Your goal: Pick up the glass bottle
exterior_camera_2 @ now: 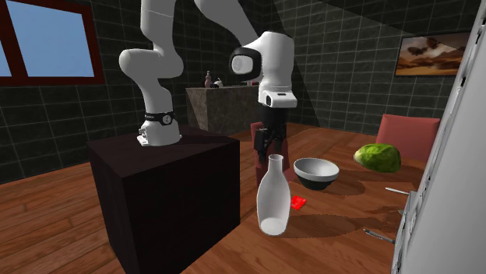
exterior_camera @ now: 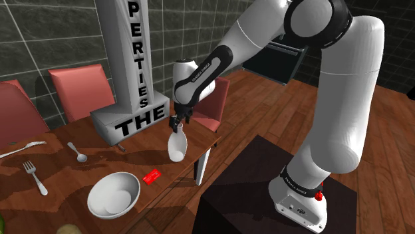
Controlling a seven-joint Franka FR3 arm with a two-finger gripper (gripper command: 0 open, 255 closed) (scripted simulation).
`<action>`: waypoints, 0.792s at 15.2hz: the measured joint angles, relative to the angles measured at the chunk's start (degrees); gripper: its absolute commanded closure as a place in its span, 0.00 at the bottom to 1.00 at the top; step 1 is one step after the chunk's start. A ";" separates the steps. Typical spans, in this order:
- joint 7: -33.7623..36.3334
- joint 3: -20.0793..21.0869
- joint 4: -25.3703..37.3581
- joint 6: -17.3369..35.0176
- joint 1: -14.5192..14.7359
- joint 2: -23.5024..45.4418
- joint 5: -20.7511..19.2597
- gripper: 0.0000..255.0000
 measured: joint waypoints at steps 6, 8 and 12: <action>0.28 -0.20 0.56 2.64 0.24 3.20 -0.32 1.00; 0.28 -0.17 0.58 2.73 0.25 3.23 -0.32 1.00; 0.27 -0.16 0.60 2.75 0.25 3.24 -0.32 1.00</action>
